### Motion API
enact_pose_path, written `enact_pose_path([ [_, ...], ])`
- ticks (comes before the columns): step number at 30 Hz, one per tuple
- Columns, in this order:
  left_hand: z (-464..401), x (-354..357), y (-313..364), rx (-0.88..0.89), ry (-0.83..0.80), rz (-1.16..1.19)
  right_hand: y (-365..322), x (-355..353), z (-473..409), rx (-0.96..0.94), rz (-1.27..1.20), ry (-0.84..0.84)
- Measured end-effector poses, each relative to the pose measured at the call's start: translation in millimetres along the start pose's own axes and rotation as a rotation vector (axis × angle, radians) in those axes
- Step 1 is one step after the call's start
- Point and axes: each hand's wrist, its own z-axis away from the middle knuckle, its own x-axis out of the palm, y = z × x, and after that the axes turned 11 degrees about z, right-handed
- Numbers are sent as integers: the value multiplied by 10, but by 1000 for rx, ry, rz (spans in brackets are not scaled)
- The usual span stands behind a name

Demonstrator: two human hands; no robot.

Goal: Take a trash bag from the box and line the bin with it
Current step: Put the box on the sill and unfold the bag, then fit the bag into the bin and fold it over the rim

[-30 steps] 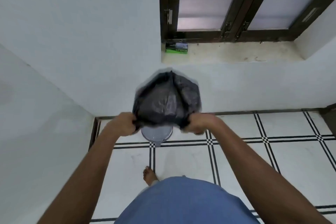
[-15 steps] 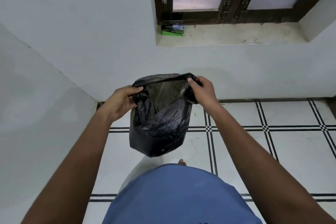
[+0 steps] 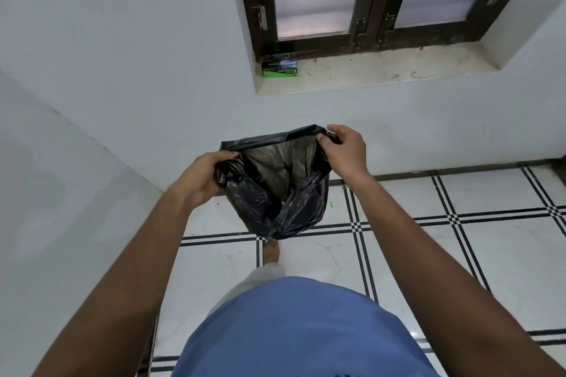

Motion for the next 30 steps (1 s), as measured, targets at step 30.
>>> enact_pose_path([
  [30,-1361,-515,-512,-353,44,-39,280,1186,-559,458,91,-508],
])
